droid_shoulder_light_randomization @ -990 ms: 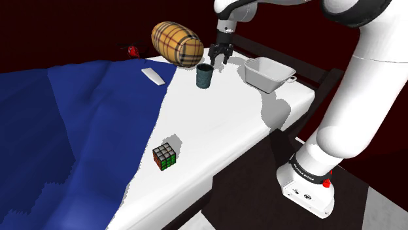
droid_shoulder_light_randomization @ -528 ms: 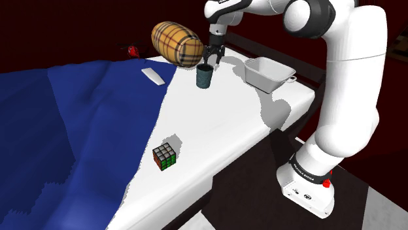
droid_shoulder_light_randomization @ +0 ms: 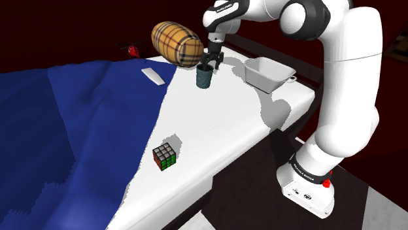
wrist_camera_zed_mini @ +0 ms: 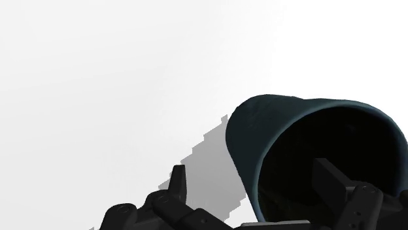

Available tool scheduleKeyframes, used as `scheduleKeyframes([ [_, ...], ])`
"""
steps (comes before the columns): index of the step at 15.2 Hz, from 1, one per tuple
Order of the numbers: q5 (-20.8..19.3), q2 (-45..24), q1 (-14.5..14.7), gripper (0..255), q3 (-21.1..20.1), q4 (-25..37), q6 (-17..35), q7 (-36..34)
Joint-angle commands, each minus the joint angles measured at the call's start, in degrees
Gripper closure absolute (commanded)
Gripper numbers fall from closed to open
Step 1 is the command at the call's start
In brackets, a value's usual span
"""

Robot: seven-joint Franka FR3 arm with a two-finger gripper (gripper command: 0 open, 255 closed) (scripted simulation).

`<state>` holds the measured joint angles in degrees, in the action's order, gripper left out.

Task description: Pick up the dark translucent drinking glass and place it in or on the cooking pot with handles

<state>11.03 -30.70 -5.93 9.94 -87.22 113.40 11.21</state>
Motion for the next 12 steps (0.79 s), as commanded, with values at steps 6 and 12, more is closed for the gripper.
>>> scheduleKeyframes([
  [6, 0.0, -0.1, 0.0, 0, 0.0, -0.1, 0.2, 0.0],
  [12, 0.0, -0.1, 0.0, 255, 0.0, -0.1, 0.2, 0.0],
])
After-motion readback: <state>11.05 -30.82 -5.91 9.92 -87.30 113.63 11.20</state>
